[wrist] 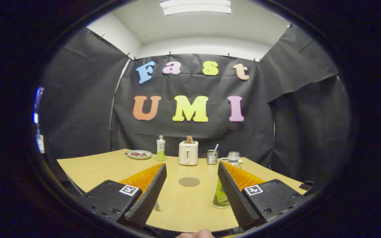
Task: Take the bottle from table, then pour the juice into the cup, finally place the bottle on the coaster
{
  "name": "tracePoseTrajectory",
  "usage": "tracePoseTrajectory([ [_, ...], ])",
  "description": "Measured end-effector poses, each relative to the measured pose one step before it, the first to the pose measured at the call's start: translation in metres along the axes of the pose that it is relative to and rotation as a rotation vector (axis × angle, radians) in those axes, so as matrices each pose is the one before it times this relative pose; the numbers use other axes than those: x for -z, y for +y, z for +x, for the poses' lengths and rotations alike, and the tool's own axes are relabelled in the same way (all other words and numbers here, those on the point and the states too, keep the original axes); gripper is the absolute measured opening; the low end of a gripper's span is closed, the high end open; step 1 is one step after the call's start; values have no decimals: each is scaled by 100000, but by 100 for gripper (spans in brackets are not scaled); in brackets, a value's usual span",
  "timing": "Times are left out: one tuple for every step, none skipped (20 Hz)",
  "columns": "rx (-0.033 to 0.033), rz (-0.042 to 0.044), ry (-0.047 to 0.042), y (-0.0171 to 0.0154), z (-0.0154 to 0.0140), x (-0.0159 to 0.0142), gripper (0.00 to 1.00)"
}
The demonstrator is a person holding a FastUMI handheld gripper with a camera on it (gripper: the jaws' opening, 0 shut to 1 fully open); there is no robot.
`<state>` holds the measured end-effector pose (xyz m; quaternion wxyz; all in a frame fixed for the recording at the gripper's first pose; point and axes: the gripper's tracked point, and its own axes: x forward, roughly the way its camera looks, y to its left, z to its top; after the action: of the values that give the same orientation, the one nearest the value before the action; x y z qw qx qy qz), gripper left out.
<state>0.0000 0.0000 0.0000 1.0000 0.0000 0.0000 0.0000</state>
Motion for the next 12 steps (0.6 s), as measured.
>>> tracePoseTrajectory([
  [235,-177,714,101,148,57,100],
  [812,-734,1181,-42,99,178,100],
  [526,-851,666,3,50,-55,100],
  [270,-274,-20,227,-21,-78,100],
  [206,66,-652,95,-75,-350,100],
  [-12,282,-942,82,-74,-308,100],
  [-300,231,-1045,145,-100,-360,100],
  [12,94,-396,109,85,-67,100],
  [261,119,-493,-55,-19,-124,100],
  [39,-25,-98,85,-18,-187,100],
  [-81,-6,159,69,24,-23,100],
  [-37,214,175,-25,21,53,100],
])
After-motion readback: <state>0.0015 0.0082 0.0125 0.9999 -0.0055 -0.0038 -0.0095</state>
